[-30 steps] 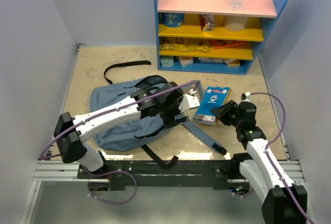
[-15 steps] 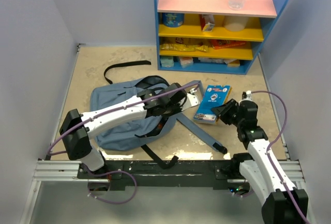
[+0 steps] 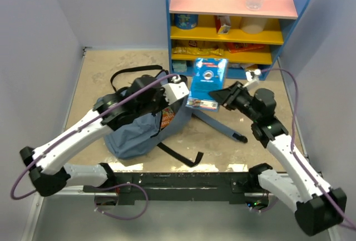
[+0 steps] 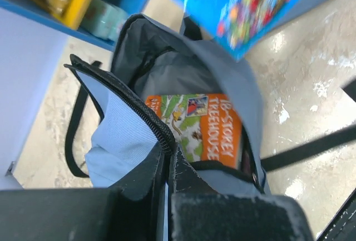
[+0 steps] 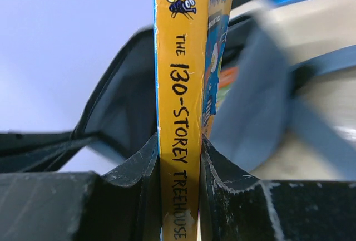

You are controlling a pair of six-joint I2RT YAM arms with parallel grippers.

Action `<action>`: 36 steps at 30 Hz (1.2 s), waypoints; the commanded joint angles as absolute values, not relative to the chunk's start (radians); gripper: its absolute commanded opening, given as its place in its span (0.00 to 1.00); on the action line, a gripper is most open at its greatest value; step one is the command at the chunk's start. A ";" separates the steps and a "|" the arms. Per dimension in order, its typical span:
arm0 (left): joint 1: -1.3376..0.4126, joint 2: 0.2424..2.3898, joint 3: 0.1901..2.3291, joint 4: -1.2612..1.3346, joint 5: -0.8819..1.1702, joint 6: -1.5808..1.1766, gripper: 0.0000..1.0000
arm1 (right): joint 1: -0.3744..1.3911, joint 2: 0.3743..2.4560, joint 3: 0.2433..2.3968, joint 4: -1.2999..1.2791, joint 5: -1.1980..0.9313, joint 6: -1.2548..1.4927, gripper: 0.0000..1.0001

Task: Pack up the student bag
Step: Place the book in the student bag.

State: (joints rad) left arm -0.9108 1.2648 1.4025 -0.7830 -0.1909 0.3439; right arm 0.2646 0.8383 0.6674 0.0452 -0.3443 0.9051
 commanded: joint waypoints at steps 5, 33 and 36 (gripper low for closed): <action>-0.891 1.077 1.378 -0.617 -0.144 0.345 0.00 | 0.613 1.035 0.853 0.333 -0.197 0.951 0.00; -0.893 1.127 1.388 -0.640 -0.055 0.314 0.00 | 0.953 1.538 0.840 0.239 0.076 1.177 0.00; -0.893 1.135 1.408 -0.660 -0.009 0.316 0.00 | 0.966 1.698 0.963 0.361 -0.111 1.117 0.00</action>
State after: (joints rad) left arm -0.8906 1.1439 1.3323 -0.7792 -0.0765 0.3218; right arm 0.9375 1.5429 0.8448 0.2161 0.1303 1.1698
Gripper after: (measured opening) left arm 0.039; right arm 0.276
